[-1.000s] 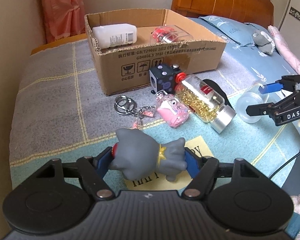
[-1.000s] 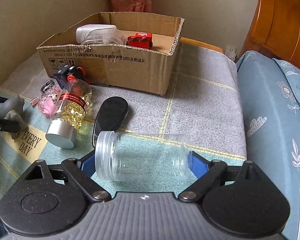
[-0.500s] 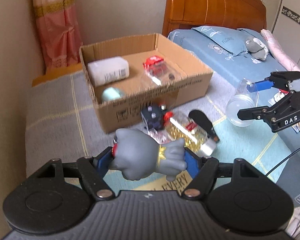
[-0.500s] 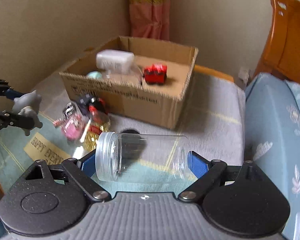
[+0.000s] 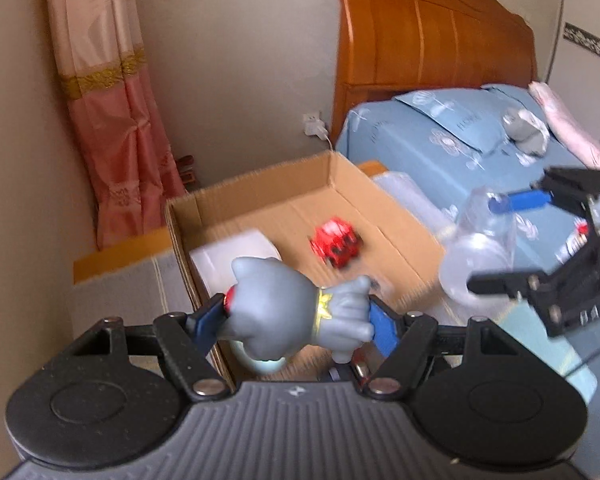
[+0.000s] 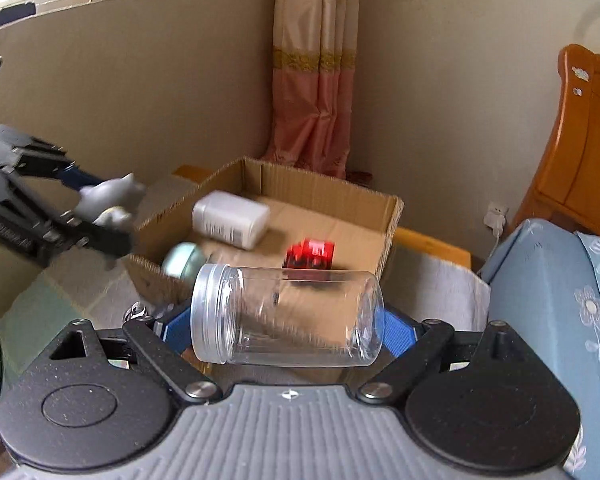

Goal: Organize rigid objects
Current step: 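Carry the grey cat and clear jar into the box and open both tools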

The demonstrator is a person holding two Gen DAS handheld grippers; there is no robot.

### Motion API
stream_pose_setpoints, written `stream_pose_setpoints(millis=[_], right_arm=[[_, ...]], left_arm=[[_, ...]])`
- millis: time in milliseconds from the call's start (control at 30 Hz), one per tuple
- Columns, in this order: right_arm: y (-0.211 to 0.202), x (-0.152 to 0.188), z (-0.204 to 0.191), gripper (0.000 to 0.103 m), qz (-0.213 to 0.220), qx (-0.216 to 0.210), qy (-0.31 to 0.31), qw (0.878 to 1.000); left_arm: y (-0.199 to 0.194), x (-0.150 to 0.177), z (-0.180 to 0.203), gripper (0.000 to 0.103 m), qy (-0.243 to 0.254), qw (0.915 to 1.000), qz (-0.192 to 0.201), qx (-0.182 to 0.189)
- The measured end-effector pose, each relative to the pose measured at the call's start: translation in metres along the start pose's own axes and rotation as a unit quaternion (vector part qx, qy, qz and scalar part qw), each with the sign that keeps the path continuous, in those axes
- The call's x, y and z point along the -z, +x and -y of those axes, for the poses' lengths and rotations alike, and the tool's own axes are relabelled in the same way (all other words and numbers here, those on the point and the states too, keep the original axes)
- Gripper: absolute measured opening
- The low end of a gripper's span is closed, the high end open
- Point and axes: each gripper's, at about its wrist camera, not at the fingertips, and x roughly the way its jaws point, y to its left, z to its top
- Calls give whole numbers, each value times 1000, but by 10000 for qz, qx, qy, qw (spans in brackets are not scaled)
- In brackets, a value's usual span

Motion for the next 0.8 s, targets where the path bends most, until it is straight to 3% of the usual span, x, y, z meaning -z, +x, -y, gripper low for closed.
stream_pose_setpoints(millis=[333, 633, 700, 800], right_arm=[[35, -44, 15, 94, -3, -79, -8, 10000], [58, -56, 23, 94, -111, -49, 63, 9999], [67, -57, 23, 94, -167, 5, 43, 9999], [72, -57, 25, 94, -202, 40, 33, 9998]], left_arm=[[62, -54, -36, 73, -229, 9992, -244, -224], [116, -68, -59, 73, -767, 9959, -422, -239], [125, -68, -62, 75, -875, 9948, -410, -310], [126, -67, -67, 89, -1024, 9933, -325, -436]])
